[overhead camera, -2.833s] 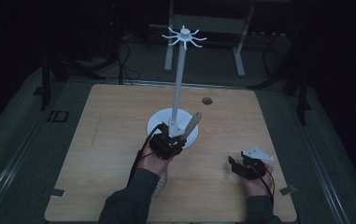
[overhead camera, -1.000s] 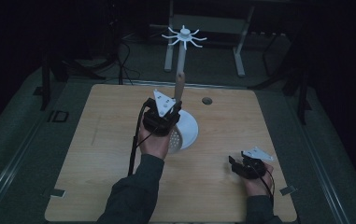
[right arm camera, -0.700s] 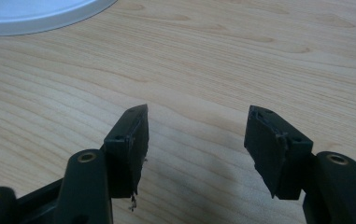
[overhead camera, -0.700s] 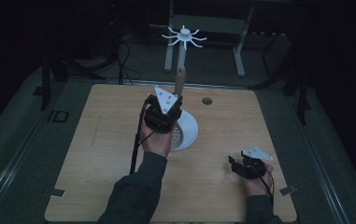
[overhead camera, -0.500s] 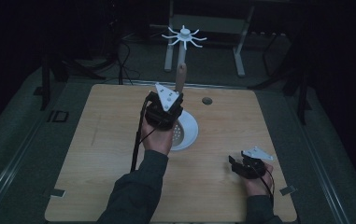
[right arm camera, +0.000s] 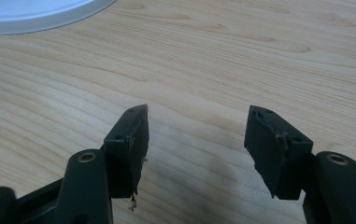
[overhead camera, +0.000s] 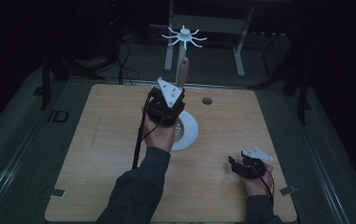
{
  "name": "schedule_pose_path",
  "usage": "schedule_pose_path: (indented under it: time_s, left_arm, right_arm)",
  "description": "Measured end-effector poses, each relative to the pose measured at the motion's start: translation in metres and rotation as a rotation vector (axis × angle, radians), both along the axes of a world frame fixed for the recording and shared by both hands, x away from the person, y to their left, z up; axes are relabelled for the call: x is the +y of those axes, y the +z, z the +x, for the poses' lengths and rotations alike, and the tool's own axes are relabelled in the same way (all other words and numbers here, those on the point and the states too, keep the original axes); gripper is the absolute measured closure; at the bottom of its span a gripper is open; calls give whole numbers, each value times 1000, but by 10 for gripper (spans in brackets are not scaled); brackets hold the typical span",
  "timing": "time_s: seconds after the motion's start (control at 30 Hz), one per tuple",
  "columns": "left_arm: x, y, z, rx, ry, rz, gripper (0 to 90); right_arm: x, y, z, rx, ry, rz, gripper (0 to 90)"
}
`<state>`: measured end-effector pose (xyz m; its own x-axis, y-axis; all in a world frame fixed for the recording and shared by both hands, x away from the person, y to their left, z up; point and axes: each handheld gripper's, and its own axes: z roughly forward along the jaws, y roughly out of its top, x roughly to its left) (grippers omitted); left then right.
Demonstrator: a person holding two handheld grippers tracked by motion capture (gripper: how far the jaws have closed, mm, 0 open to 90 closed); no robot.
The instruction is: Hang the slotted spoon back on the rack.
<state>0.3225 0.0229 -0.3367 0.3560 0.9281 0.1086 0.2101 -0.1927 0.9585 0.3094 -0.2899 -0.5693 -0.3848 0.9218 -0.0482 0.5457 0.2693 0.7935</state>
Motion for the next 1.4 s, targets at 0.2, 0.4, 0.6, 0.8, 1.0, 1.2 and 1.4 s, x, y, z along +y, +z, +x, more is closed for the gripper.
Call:
schedule_pose_path:
  time_s: [0.2,0.4,0.6,0.8,1.0,1.2,1.4]
  left_arm:
    - [-3,5,1,-8,9,15,746]
    - [-6,10,3,-14,28,23,746]
    - [-7,14,6,-11,61,36,746]
    - [-8,15,12,2,70,39,745]
    - [-9,14,17,4,88,46,745]
    - [-9,17,21,8,99,52,744]
    - [-10,17,25,13,108,58,744]
  right_arm:
    - [0,0,0,1,0,0,397]
    - [0,0,0,0,0,2,397]
    - [-1,0,-1,0,0,2,397]
    - [-1,0,-1,0,-1,2,396]
    - [-1,1,-1,-1,0,2,396]
    - [-1,1,-1,0,1,2,397]
    - [-1,1,-1,0,0,2,396]
